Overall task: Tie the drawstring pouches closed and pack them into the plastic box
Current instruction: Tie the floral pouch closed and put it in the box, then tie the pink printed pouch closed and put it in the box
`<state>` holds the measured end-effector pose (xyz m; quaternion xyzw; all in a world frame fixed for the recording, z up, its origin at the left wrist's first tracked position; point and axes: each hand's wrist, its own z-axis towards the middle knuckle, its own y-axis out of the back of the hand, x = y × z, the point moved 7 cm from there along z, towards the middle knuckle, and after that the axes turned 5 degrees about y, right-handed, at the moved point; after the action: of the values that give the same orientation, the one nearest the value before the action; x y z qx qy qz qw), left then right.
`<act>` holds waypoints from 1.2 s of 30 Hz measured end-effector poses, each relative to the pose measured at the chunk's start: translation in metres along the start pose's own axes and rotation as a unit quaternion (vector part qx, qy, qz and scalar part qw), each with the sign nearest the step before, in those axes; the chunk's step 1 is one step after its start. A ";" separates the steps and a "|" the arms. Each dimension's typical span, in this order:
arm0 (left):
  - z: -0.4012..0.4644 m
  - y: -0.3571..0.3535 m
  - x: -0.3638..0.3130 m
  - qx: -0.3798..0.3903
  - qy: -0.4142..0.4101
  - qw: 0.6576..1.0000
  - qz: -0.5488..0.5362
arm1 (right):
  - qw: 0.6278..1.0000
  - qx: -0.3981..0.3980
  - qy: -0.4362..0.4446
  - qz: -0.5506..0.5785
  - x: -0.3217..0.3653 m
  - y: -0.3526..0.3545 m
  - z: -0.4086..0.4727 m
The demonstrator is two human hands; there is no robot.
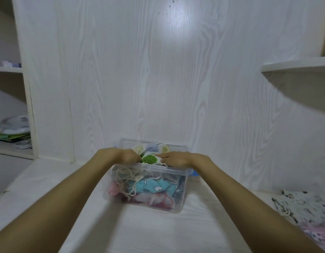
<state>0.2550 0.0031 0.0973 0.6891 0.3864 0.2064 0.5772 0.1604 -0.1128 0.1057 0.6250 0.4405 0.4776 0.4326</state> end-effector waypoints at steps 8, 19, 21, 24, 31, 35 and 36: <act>-0.024 0.038 -0.010 -0.206 0.035 0.978 0.002 | 0.956 -0.194 0.057 0.212 -0.009 0.025 -0.028; -0.096 -0.004 -0.176 -0.289 -0.175 0.933 -0.121 | 0.949 -0.239 -0.023 0.205 -0.127 -0.010 -0.197; -0.094 -0.042 -0.228 -0.216 -0.226 0.942 -0.127 | 0.942 -0.270 -0.069 0.189 -0.157 -0.021 -0.233; -0.091 -0.102 -0.297 -0.099 -0.296 0.942 -0.123 | 0.930 -0.290 -0.147 0.169 -0.195 -0.037 -0.283; -0.089 -0.186 -0.378 -0.031 -0.356 0.929 -0.102 | 0.931 -0.133 -0.339 -0.025 -0.246 -0.066 -0.354; -0.087 -0.187 -0.385 -0.019 -0.318 0.932 -0.172 | 0.863 -0.133 -0.487 -0.019 -0.275 -0.074 -0.385; -0.087 -0.187 -0.386 -0.002 -0.308 0.937 -0.165 | 0.858 -0.136 -0.496 -0.015 -0.279 -0.076 -0.387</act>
<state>-0.1009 -0.2325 0.0021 0.6441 0.2974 -0.1133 0.6956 -0.2720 -0.3177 0.0382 0.7076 0.1078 0.1530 0.6814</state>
